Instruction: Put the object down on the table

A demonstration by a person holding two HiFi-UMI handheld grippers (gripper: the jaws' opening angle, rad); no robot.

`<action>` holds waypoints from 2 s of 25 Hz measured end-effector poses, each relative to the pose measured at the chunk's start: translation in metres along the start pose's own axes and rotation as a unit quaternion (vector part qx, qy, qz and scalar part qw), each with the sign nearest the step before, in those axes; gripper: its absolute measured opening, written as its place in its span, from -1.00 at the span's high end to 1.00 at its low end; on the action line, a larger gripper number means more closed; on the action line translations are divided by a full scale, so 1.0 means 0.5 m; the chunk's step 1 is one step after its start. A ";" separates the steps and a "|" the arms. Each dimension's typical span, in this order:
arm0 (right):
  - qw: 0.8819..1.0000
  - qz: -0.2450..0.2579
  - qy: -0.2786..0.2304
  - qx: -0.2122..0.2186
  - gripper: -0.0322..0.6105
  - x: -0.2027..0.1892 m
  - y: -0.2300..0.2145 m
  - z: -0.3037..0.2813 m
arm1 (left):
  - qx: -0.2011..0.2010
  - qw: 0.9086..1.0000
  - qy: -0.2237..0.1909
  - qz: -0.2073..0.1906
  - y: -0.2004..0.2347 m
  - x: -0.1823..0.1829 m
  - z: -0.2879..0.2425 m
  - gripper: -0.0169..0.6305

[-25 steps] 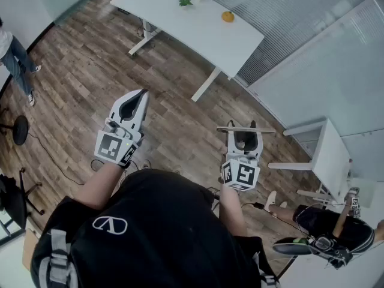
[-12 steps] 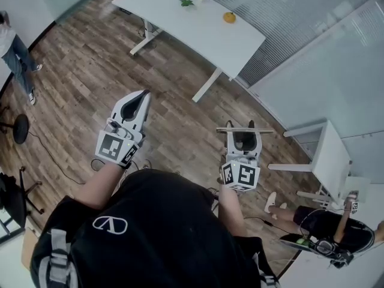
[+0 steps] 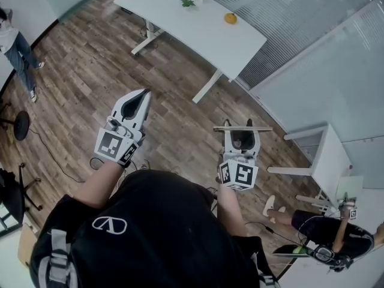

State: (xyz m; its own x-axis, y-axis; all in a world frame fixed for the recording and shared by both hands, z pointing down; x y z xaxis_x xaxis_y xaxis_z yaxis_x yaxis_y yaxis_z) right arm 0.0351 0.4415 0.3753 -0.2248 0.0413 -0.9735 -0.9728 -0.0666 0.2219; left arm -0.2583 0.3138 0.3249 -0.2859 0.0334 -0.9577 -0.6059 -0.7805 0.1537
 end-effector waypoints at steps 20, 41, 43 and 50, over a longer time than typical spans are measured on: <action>0.999 0.008 -0.014 0.029 -0.06 -0.076 -0.144 -0.290 | -0.005 1.000 -0.012 -0.012 0.099 -0.086 -0.322 0.93; 1.000 0.015 -0.007 -0.014 -0.06 -0.103 -0.206 -0.968 | -0.083 0.996 0.014 0.022 0.561 -0.173 -0.871 0.93; 1.000 0.021 -0.003 -0.008 -0.06 -0.102 -0.219 -0.998 | -0.078 0.997 0.010 0.025 0.570 -0.174 -0.897 0.93; 1.000 0.013 0.004 0.020 -0.06 -0.140 -0.283 -1.107 | -0.039 0.999 -0.007 0.022 0.596 -0.191 -0.996 0.93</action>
State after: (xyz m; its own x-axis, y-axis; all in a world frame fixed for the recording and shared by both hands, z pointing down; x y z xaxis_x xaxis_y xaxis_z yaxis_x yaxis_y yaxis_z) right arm 0.2193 -0.1038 0.3815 -0.2493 0.0321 -0.9679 -0.9683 -0.0268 0.2485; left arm -0.0418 -0.2326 0.3409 -0.3216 0.0052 -0.9468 -0.5335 -0.8271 0.1767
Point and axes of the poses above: the fingertips, and each gripper's own axes: z backward along the fingers, y to its left, x out of its top, the point moved 7 cm from there along z, backward along the fingers, and after that the axes turned 9 degrees about z, right-handed, at the moved point
